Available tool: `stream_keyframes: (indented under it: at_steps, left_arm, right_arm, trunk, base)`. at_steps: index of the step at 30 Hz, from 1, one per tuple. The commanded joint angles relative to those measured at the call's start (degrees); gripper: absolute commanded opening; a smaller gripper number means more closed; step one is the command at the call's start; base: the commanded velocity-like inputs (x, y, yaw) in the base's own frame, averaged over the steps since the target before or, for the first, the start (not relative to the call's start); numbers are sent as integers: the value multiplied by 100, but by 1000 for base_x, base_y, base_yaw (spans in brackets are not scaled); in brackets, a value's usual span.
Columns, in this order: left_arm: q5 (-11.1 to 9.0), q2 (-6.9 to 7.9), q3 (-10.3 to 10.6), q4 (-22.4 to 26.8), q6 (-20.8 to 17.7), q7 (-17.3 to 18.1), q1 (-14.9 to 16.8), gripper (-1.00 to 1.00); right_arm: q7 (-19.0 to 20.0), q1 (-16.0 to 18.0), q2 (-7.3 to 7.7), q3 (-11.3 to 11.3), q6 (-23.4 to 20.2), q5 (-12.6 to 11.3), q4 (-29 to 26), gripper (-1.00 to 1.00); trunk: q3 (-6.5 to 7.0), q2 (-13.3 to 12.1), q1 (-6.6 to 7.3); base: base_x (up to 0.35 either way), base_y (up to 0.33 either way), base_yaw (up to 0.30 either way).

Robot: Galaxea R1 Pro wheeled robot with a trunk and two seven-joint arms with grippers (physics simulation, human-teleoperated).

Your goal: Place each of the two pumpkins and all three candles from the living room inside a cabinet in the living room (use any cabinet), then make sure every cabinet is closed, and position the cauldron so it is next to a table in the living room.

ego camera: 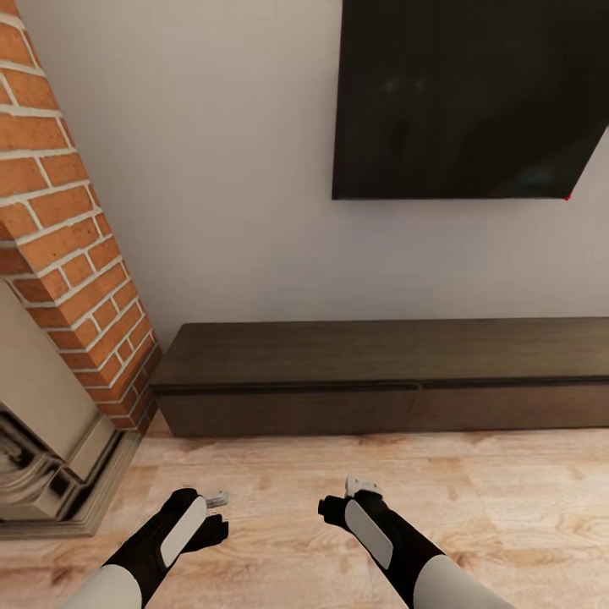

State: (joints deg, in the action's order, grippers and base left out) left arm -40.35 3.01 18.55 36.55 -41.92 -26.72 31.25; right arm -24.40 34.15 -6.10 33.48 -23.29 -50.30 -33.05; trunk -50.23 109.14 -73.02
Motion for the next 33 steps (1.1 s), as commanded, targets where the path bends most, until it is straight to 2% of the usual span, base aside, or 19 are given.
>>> stream_keyframes:
  at_steps: [1, 15, 24, 33]
  left_arm:
    - [-43, -15, 41, -74, 43, -53, 4, 100]
    - [-34, -61, 64, -489, 426, -44, 4, 100]
    - [-44, -55, 62, -525, 488, -44, 4, 100]
    - [-34, -55, 69, -848, 776, -44, 4, 100]
  right_arm:
    - [-46, 5, 4, 28, -6, -44, -9, 100]
    - [-45, 5, 4, 31, 8, 13, 21, 100]
    - [-47, 5, 4, 29, 17, 7, 186, 100]
    - [-48, 4, 4, 19, 250, -40, 449, 100]
  trunk:
    - [14, -39, 23]
    - [265, -601, 331]
    - [426, -962, 528]
    - [588, -1322, 726]
  base:
    - [0, 0, 0]
    - [0, 0, 0]
    - [0, 0, 0]
    - [0, 0, 0]
